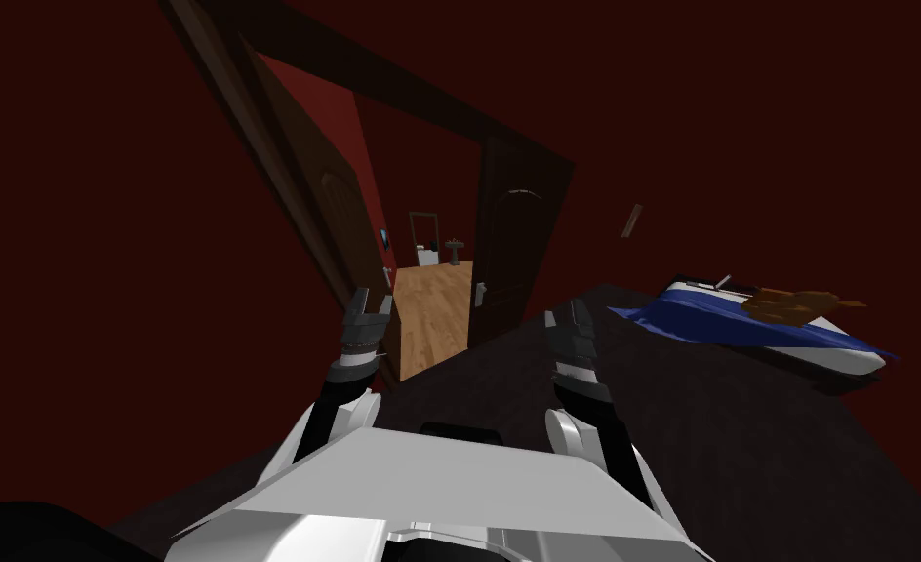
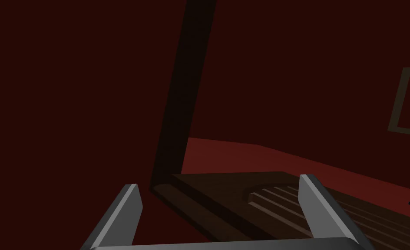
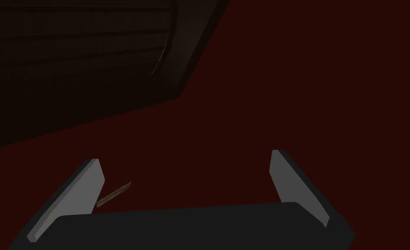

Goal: Push the door open

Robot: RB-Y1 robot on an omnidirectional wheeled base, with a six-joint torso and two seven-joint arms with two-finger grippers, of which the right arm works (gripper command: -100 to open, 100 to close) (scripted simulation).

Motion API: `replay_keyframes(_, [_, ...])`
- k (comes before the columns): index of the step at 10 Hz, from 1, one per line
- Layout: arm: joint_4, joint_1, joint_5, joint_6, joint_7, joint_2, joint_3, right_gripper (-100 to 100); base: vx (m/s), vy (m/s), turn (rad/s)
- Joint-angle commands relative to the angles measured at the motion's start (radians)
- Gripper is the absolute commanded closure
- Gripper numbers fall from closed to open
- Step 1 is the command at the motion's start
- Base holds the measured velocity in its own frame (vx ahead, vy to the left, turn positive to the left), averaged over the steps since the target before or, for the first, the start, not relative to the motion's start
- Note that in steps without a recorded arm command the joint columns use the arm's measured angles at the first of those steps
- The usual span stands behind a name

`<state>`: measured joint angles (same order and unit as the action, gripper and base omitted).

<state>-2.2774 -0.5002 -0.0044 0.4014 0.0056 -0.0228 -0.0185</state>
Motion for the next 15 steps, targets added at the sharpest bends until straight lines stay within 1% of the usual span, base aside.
replay_keyframes(1, [0.035, 0.015, 0.0, -0.005, -0.003, 0.014, -0.01, -100, 0.173, -0.02, 0.078])
replay_keyframes(3, [0.059, 0.025, 0.001, -0.009, -0.005, 0.022, -0.018, -100, 0.071, -0.066, 0.07])
replay_keyframes(4, [0.088, 0.037, 0.001, -0.014, -0.008, 0.031, -0.026, -100, 0.072, -0.075, 0.082])
replay_keyframes(9, [0.183, 0.078, 0.003, -0.028, -0.016, 0.056, -0.054, -100, 0.087, -0.065, 0.075])
replay_keyframes(15, [0.321, 0.136, 0.004, -0.049, -0.029, 0.083, -0.095, -100, 0.094, -0.078, 0.087])
